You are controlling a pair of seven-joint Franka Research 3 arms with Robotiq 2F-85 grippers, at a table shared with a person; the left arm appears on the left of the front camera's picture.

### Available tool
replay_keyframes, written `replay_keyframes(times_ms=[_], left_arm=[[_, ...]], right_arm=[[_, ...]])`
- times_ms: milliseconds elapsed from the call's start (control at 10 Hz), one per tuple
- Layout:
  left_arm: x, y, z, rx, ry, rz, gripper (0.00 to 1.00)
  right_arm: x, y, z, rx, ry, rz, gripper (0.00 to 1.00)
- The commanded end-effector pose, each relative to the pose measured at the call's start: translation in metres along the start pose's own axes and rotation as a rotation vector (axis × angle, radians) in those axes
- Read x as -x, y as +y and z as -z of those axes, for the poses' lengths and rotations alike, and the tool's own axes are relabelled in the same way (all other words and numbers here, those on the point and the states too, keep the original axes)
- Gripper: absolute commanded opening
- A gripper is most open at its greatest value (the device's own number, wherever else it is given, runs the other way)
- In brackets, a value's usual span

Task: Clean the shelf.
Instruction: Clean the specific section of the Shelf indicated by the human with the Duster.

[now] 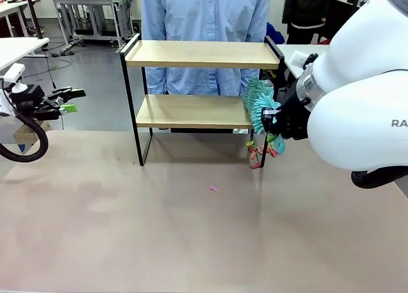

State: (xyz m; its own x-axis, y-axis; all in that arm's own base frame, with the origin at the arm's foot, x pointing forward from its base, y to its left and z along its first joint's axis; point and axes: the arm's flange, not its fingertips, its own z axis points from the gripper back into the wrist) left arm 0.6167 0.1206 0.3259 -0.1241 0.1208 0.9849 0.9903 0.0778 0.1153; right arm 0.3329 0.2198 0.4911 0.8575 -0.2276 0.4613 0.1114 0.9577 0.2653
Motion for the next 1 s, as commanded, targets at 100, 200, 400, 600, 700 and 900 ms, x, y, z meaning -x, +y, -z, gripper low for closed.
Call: replay_keyframes(times_ms=[100,200,400,600,700,900], left_arm=[[-0.002,-0.003,0.001,0.008,0.010,0.014,1.00],[-0.002,-0.003,0.001,0.008,0.010,0.014,1.00],[-0.002,-0.003,0.001,0.008,0.010,0.014,1.00],[-0.002,-0.003,0.001,0.008,0.010,0.014,1.00],[-0.002,-0.003,0.001,0.008,0.010,0.014,1.00],[-0.002,-0.003,0.001,0.008,0.010,0.014,1.00]], right_arm=[[0.000,0.000,0.000,0.000,0.000,0.000,0.13],[-0.001,-0.006,-0.021,-0.042,-0.048,-0.056,0.13],[0.004,-0.033,-0.067,-0.139,-0.087,-0.164,0.13],[0.002,-0.052,-0.097,-0.239,-0.067,-0.297,0.13],[0.001,-0.055,-0.105,-0.288,-0.020,-0.365,0.13],[-0.001,-0.053,-0.110,-0.349,0.096,-0.517,0.13]])
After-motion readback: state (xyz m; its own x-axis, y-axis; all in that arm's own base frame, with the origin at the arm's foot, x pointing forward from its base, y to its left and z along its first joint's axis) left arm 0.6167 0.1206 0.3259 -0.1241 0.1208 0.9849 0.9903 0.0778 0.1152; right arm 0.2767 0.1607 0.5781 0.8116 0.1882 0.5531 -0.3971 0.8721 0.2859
